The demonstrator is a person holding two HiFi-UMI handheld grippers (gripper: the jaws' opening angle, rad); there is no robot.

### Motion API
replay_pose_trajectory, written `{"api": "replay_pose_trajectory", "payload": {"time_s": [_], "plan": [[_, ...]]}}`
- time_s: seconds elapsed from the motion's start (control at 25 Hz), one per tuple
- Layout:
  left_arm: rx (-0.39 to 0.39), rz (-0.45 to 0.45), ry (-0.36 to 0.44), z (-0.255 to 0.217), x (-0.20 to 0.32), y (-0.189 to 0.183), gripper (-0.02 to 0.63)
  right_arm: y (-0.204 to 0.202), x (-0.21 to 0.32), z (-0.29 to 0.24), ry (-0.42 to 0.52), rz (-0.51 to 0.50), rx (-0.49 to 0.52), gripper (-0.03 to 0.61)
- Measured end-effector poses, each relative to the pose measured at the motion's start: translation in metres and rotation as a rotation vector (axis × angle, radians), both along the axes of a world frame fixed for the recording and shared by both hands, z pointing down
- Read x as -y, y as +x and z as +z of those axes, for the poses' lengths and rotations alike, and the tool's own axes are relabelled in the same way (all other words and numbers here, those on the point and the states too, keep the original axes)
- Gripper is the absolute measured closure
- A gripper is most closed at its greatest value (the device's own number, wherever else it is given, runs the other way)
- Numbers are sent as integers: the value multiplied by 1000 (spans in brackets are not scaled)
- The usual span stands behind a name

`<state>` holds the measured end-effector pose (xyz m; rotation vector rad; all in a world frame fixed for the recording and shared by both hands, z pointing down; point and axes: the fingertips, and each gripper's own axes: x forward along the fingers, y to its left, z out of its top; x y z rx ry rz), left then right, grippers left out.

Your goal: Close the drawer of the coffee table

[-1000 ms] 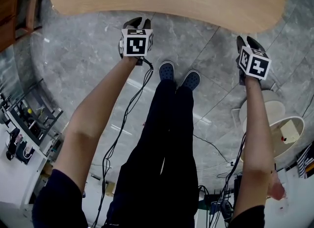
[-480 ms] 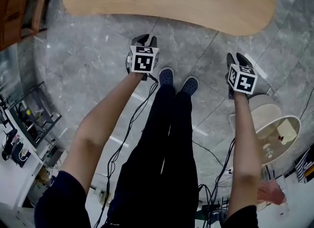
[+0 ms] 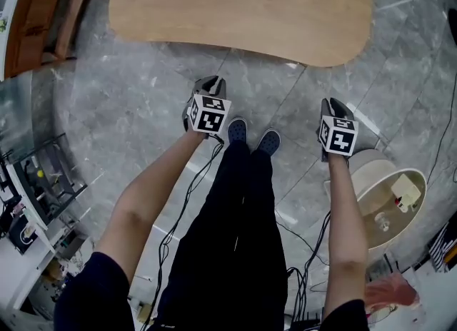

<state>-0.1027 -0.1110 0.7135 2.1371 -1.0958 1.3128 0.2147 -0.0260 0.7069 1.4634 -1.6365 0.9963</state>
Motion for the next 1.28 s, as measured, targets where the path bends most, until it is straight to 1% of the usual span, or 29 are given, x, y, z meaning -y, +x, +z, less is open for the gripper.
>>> {"api": "replay_pose_trajectory", "payload": {"time_s": [0.12,0.24,0.36,0.52,0.6,0.76,0.84,1.0,1.16,1.28], "plan": [[35,71,25,-18,-6,3,551,-1,-9,-16,-3,-48,-30,494],[110,210,84,-36,-8,11,549,-4,-12,-35,0,-158,-95,494],[185,350,148,-58,-9,22,550,-5,-12,-56,10,-247,-138,494],[234,480,221,-104,-3,29,549,-13,-7,-99,29,-396,-230,494],[246,517,260,-131,7,32,549,-17,1,-122,45,-455,-268,494],[258,562,346,-193,25,42,549,-22,15,-178,94,-541,-333,494],[263,592,385,-225,26,47,551,-27,18,-207,121,-577,-362,494],[286,661,458,-282,22,55,559,-34,20,-259,175,-622,-402,515],[311,708,507,-329,15,52,571,-48,15,-308,222,-694,-459,532],[356,757,527,-354,12,49,579,-55,14,-339,251,-766,-525,546]]}}
